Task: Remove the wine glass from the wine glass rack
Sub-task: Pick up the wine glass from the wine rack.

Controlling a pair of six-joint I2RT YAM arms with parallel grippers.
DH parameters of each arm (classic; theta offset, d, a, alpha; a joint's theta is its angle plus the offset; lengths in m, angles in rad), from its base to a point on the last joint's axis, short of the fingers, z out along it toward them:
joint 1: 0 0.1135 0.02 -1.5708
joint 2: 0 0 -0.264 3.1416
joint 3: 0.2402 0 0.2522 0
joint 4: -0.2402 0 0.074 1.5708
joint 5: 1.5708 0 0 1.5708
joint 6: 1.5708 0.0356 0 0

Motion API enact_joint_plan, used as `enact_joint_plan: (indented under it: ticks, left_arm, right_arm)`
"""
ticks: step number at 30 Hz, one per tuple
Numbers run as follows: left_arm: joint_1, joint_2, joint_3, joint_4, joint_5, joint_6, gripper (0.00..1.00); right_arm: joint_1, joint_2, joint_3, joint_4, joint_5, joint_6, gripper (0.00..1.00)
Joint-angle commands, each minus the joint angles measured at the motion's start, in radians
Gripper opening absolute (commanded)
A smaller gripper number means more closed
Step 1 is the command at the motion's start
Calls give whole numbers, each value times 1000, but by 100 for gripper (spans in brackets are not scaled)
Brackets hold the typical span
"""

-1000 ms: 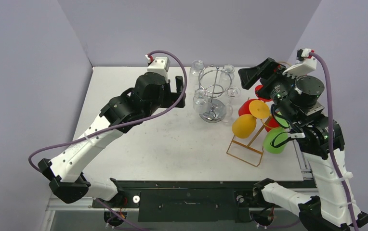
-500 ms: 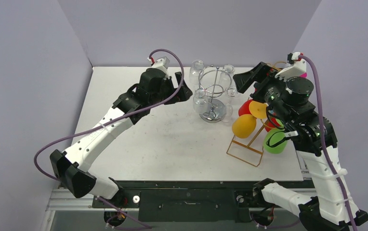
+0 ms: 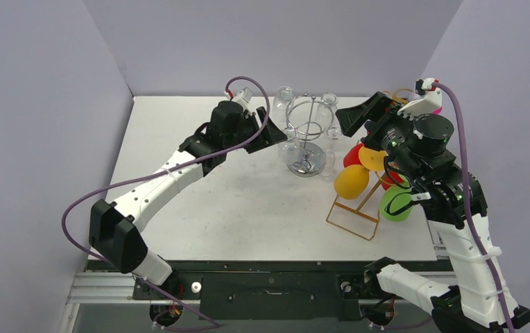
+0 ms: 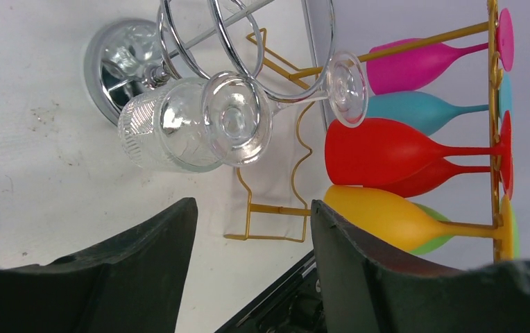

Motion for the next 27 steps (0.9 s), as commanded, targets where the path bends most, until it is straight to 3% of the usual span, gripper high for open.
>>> enact_joint_plan:
  ticks: [1,10,27]
  left_arm:
    - [17,28,-10,129,46,-76,56]
    - [27,103,-20,214,70,-145,51]
    - [37,154,-38,280,98,-213,32]
  right_arm:
    - [-4,-12,-1,36,-18,7,96]
    - [-5,-31,-13,29,-4,8,95]
    - [-5,-53,-41,38,10,13,95]
